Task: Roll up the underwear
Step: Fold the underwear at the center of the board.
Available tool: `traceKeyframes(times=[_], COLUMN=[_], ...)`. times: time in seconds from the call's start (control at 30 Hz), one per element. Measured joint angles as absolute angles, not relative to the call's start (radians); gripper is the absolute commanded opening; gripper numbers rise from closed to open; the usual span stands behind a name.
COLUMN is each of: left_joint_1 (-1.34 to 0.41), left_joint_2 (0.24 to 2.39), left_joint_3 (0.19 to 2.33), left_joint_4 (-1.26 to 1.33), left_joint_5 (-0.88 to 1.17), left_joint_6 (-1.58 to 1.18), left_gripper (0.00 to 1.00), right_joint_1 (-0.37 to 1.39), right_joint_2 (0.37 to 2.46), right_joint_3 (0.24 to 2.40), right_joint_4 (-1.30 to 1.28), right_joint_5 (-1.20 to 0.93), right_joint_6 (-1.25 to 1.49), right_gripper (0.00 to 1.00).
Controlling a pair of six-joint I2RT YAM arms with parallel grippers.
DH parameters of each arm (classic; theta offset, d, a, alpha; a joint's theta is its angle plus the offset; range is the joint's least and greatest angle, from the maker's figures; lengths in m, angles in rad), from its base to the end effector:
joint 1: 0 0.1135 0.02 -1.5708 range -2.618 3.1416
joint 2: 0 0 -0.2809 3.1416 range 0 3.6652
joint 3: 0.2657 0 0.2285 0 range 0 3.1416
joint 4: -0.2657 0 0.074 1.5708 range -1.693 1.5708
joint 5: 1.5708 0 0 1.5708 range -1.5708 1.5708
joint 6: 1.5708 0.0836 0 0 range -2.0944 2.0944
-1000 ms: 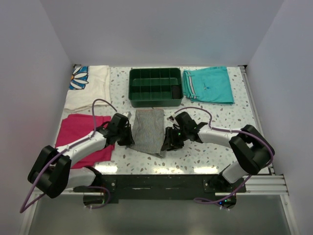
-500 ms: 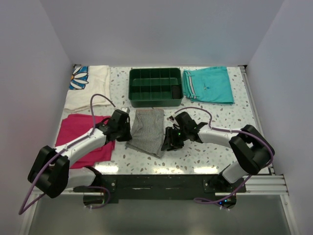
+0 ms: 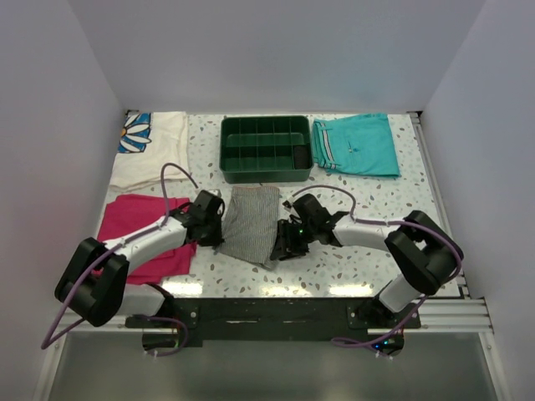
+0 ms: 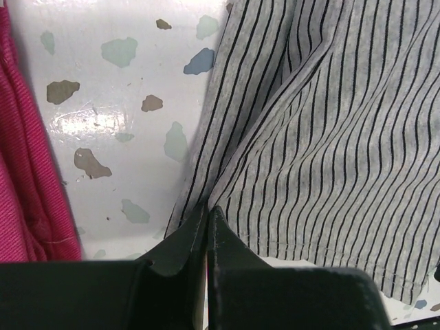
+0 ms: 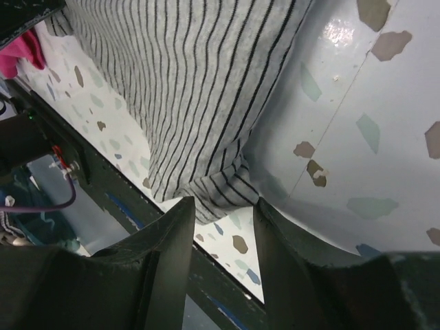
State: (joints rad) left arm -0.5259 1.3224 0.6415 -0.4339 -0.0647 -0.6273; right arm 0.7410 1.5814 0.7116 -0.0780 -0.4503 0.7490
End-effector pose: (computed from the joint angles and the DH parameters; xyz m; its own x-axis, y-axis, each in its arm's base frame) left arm 0.2011 -0.1105 0.1523 -0.9082 -0.1501 -0.3906 -0.0701 0.9749 -0.2115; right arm 0.1954 0.2281 0.1434 -0.9802 -0.0659 -0.1866 -0.1743 0.7342 0.6562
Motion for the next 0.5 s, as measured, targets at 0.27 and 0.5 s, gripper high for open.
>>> traceKeyframes(times=[0.27,0.5], left_joint_1=[-0.526,-0.526], left_joint_2=[1.339,1.341], left_joint_3=[0.641,0.626], left_joint_4=[-0.434,-0.404], left_joint_5=[-0.068,-0.044], left_joint_6=[-0.628,-0.646], left_gripper=[0.06,0.06], right_joint_1=[0.742,0.742], right_joint_2=[1.604,1.551], right_joint_3=[0.691,0.678], right_joint_4=[-0.028,-0.096], right_joint_5=[-0.434,-0.381], right_joint_6=[0.775,0.754], right_gripper=[0.0,0.0])
